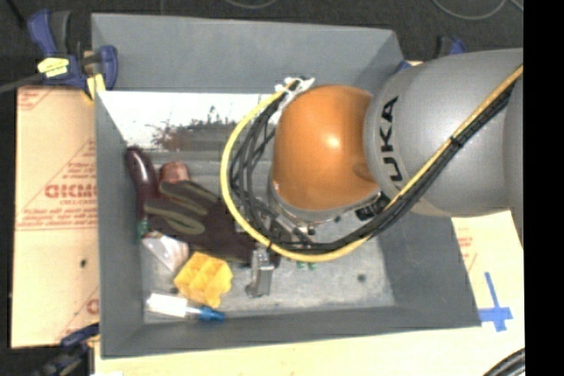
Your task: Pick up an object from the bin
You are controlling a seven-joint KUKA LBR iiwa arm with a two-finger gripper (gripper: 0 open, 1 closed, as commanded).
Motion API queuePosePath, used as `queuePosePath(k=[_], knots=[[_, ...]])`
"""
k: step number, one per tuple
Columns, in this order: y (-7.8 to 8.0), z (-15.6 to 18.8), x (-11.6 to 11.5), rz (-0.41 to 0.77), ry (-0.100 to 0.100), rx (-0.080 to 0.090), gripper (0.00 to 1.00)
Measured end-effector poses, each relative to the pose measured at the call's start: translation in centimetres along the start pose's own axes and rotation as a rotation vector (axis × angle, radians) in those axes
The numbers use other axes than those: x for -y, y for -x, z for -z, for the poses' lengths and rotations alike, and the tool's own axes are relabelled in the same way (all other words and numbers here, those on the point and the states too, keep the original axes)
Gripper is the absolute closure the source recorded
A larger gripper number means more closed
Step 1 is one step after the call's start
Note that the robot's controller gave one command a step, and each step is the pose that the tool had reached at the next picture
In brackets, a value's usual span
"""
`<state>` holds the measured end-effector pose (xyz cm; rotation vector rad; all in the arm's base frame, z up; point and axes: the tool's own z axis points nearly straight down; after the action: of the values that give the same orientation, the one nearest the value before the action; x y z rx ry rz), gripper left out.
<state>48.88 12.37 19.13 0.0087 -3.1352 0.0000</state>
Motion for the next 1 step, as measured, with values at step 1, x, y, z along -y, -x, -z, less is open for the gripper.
queuePosePath(k=[1], knots=[[0.18, 0.44, 0.07, -0.005, 0.001, 0.008, 0.00]])
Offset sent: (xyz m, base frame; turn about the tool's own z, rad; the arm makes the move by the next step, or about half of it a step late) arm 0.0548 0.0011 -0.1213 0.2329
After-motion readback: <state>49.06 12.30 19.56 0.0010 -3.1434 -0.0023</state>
